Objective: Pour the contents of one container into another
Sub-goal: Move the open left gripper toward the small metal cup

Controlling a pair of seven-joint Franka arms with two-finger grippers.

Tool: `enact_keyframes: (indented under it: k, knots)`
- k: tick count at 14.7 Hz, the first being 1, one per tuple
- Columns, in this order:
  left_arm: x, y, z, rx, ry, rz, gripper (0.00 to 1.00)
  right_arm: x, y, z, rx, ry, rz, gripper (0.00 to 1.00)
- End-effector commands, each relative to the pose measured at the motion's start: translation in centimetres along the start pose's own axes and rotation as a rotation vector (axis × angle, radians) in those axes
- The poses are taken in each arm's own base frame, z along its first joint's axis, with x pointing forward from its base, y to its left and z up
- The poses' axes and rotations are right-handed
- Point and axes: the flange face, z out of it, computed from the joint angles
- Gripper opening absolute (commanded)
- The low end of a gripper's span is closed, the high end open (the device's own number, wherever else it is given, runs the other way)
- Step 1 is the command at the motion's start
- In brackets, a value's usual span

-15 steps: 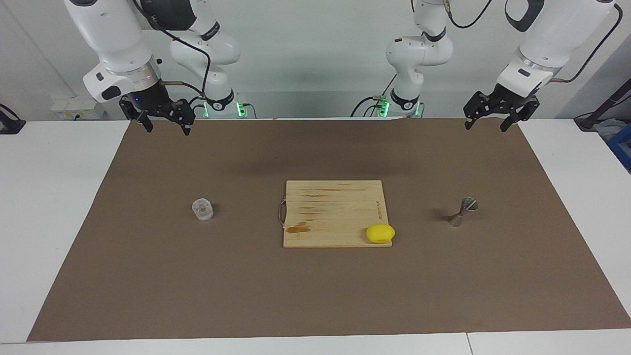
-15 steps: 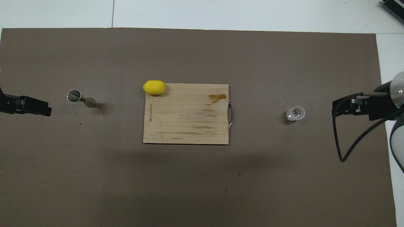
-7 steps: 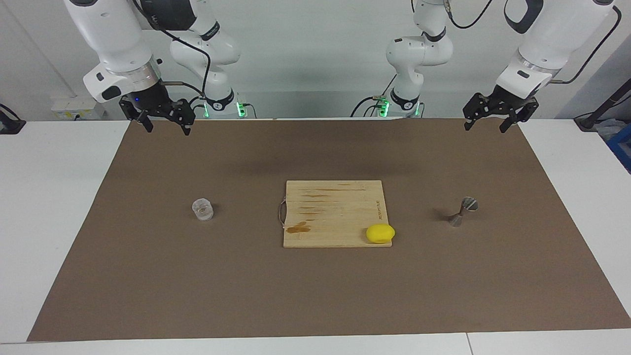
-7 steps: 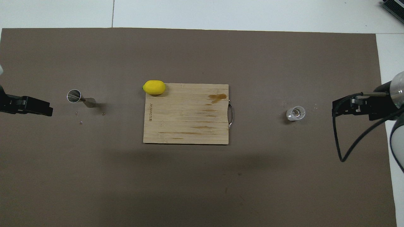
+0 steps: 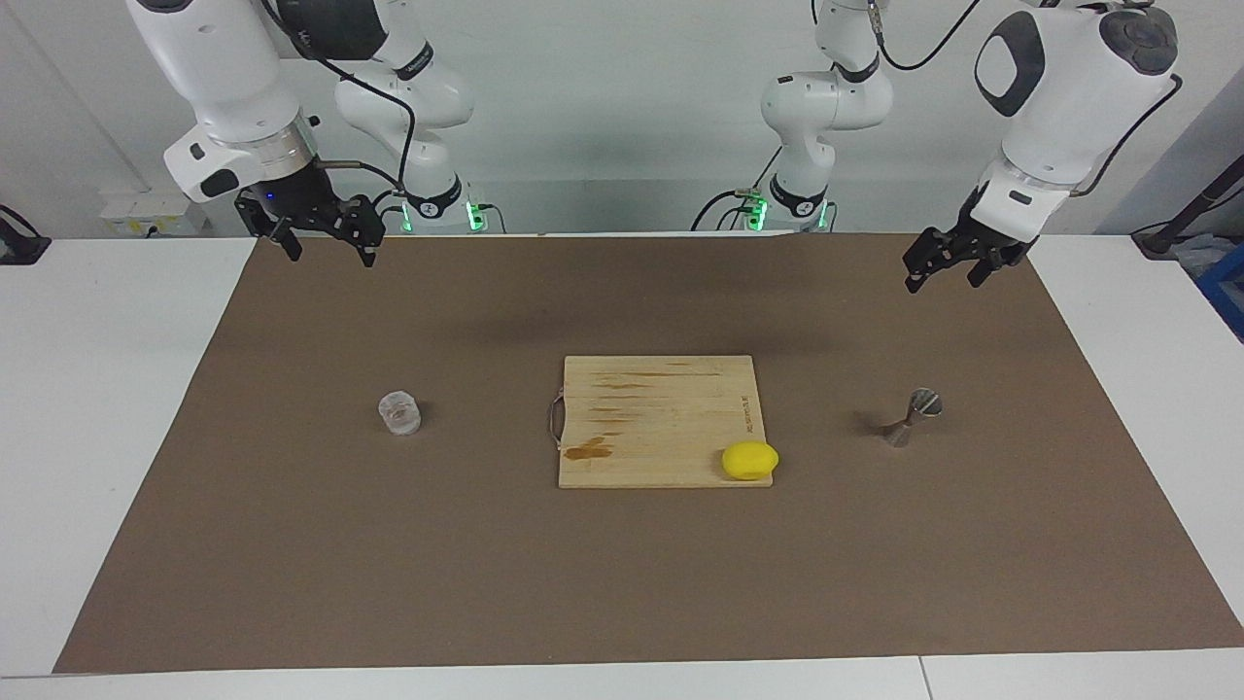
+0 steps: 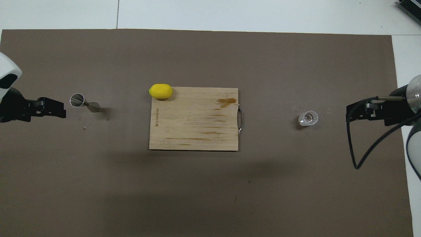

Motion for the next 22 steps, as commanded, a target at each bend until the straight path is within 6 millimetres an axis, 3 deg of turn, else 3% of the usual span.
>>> enact_keyframes:
  k: [1, 4, 5, 9, 14, 20, 22]
  knots:
    - [1.2, -1.8, 1.5, -0.056, -0.042, -0.195, 1.00, -0.3, 0.4, -0.2, 0.018, -0.003, -0.007, 1.00]
    - [0.6, -2.8, 2.8, -0.047, -0.141, -0.344, 1.00, -0.3, 0.4, -0.2, 0.017, -0.005, -0.007, 1.00]
    - [1.1, -4.0, 3.3, -0.072, -0.161, -0.422, 1.00, -0.3, 0.4, -0.2, 0.017, -0.005, -0.007, 1.00]
    - [3.5, -6.2, 5.5, -0.181, -0.212, -0.935, 1.00, -0.3, 0.4, -0.2, 0.017, -0.005, -0.007, 1.00]
    - [5.5, -9.8, 7.7, -0.366, -0.220, -1.401, 1.00, -0.3, 0.4, -0.2, 0.017, -0.005, -0.007, 1.00]
    - [3.2, -15.8, 12.1, -0.727, -0.424, -1.738, 1.00, -0.3, 0.4, -0.2, 0.017, -0.005, -0.007, 1.00]
    - [2.3, -16.2, 13.1, -0.769, -0.446, -1.751, 1.00, -0.4, 0.4, -0.2, 0.017, -0.009, -0.003, 1.00]
